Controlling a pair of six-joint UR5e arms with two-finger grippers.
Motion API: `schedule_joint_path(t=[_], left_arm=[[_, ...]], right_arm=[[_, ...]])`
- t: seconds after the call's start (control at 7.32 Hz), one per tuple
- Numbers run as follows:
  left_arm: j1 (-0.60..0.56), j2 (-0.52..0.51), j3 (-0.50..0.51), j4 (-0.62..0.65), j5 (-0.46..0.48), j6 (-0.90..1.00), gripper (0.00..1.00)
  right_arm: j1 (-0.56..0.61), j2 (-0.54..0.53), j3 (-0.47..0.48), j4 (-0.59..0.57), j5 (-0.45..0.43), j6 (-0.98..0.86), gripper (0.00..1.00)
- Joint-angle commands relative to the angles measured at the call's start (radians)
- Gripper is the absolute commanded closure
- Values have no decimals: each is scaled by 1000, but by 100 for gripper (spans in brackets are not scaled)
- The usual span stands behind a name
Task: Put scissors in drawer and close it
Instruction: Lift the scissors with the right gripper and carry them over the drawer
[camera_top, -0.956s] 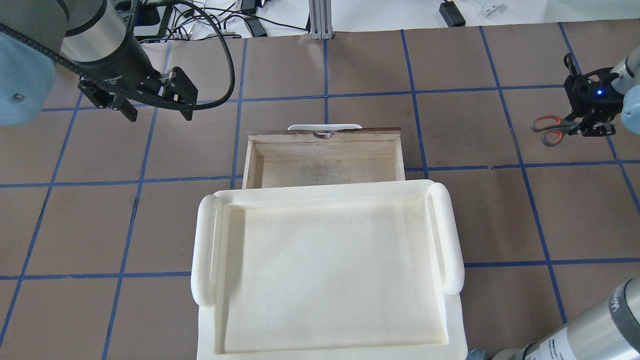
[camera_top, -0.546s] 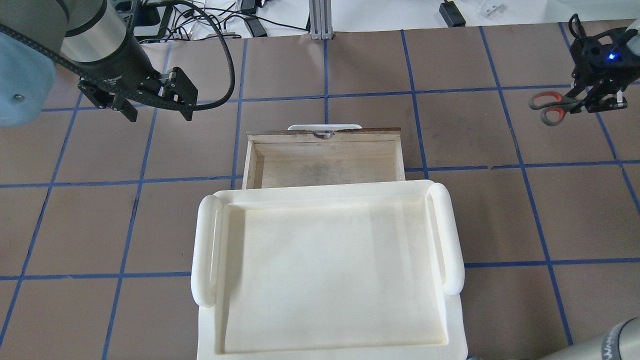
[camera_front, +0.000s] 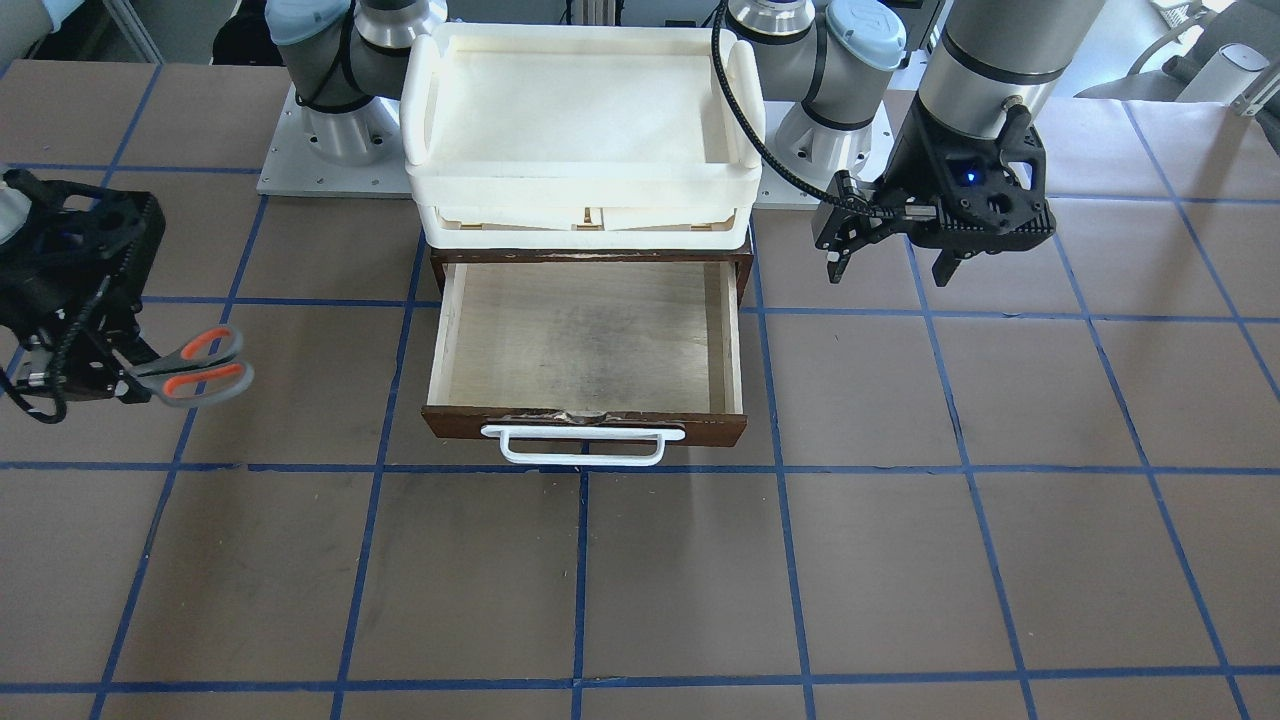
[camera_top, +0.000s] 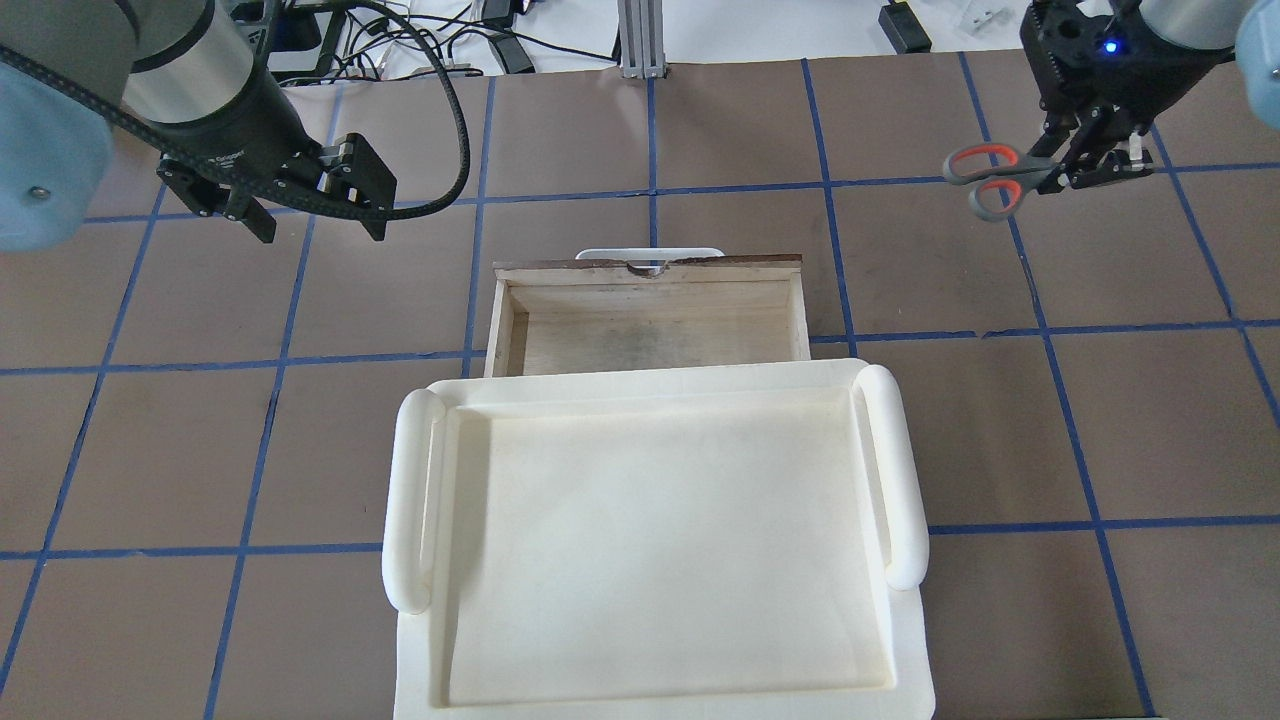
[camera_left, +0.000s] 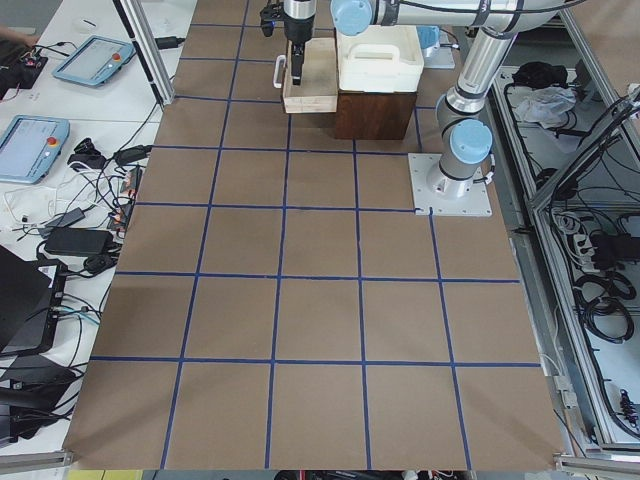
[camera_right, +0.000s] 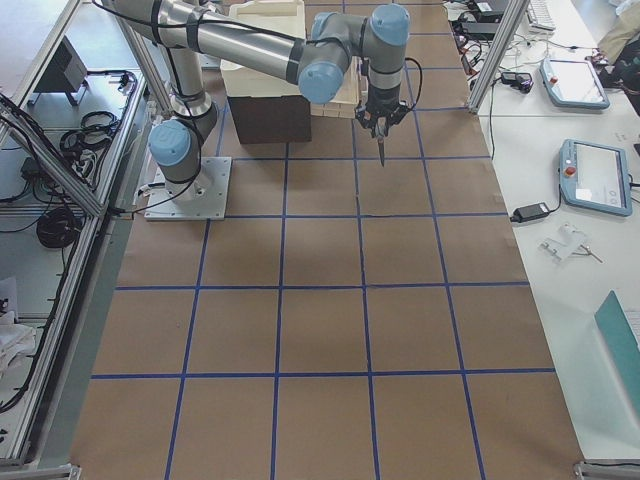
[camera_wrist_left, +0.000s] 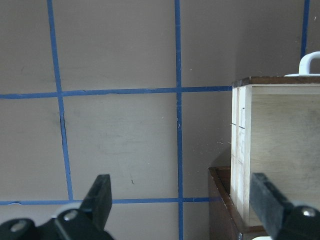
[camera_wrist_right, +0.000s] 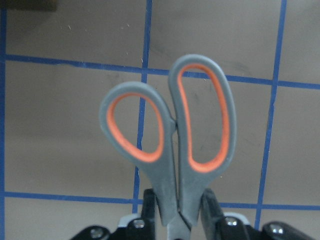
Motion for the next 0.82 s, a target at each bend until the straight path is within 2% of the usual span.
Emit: schedule_joint_path(t=[0.0, 0.41, 0.68], left_arm=[[0, 1, 0, 0, 1, 0, 0], [0, -1, 0, -2, 2, 0, 0], [0, -1, 0, 0, -1, 0, 0]], right_arm=[[163, -40, -1, 61, -6, 193, 100], [384, -23, 1, 56, -2, 466, 100], [495, 27, 1, 14, -4, 615, 100]])
